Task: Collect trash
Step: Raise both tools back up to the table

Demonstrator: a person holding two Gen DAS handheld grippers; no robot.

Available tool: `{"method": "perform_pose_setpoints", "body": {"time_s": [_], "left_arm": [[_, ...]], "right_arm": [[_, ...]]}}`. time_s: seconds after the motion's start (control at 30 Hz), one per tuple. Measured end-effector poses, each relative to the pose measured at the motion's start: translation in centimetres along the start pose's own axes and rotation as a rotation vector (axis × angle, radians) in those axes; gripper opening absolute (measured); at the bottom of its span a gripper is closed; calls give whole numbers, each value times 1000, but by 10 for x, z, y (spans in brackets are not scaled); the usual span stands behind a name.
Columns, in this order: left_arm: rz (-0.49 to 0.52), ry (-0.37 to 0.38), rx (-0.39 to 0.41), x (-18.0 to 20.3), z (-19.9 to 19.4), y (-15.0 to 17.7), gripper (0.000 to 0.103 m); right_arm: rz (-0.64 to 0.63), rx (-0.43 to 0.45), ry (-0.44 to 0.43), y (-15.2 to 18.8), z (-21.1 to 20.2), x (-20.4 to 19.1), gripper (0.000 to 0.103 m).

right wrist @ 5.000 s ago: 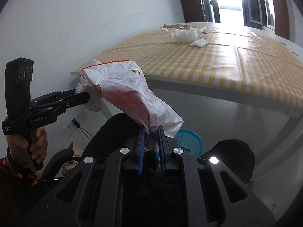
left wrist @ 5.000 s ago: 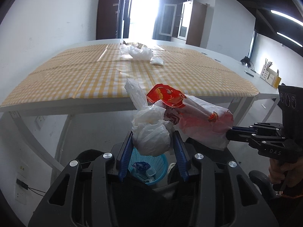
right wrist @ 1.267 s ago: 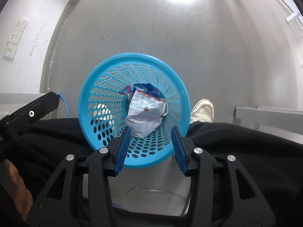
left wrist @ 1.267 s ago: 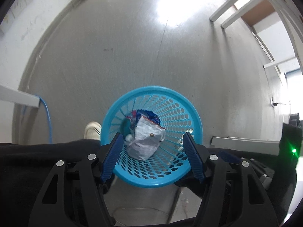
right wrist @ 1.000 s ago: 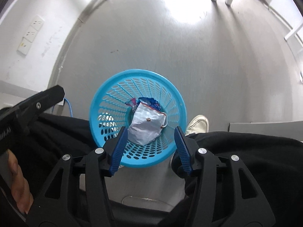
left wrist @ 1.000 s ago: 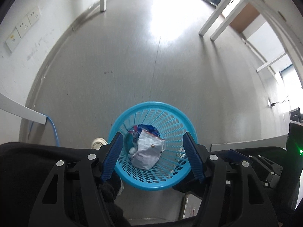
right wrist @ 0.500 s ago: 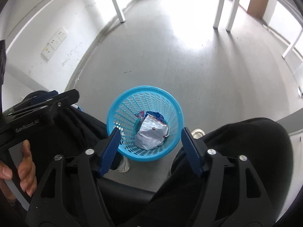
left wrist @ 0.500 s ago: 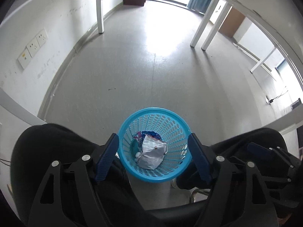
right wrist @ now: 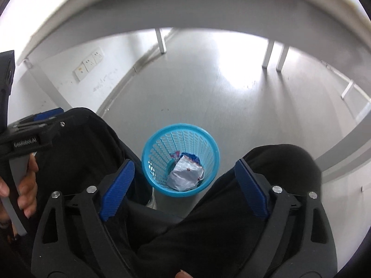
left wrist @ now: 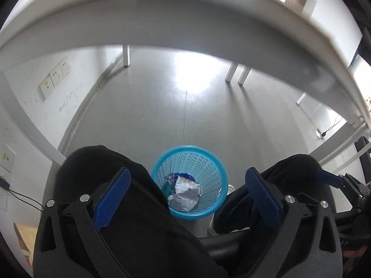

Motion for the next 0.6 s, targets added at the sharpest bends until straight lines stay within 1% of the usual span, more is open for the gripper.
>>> {"method": "perform_pose_setpoints", "body": {"time_s": [0.07, 0.13, 0.2, 0.27, 0.43, 0.6], "left_arm": [[14, 11, 29, 2, -16, 4, 97], [23, 27, 53, 5, -29, 8, 97], [38, 42, 83, 8, -44, 11, 97], [63, 42, 123, 12, -62, 12, 97], [109, 21, 237, 17, -110, 4, 97], [106, 39, 309, 15, -146, -11, 97]], "right_arm": [[4, 21, -3, 6, -12, 0, 88], [5, 60, -5, 10, -31, 0, 89], [-1, 106, -10, 11, -51, -3, 92], [-9, 153, -12, 10, -72, -7, 94], [-25, 255, -17, -3, -119, -15, 94], [-33, 325, -9, -22, -152, -17, 94]]}}
Point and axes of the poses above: each gripper's, at about its wrist camera, not at the fingertips, and z roughly the way its jaws point, x to its right, y to its underside, the point moved 8 cm from there along z, roughly the way its jaws point, and after that the axes turned 15 degrees about -x, right-handed, at the moved point
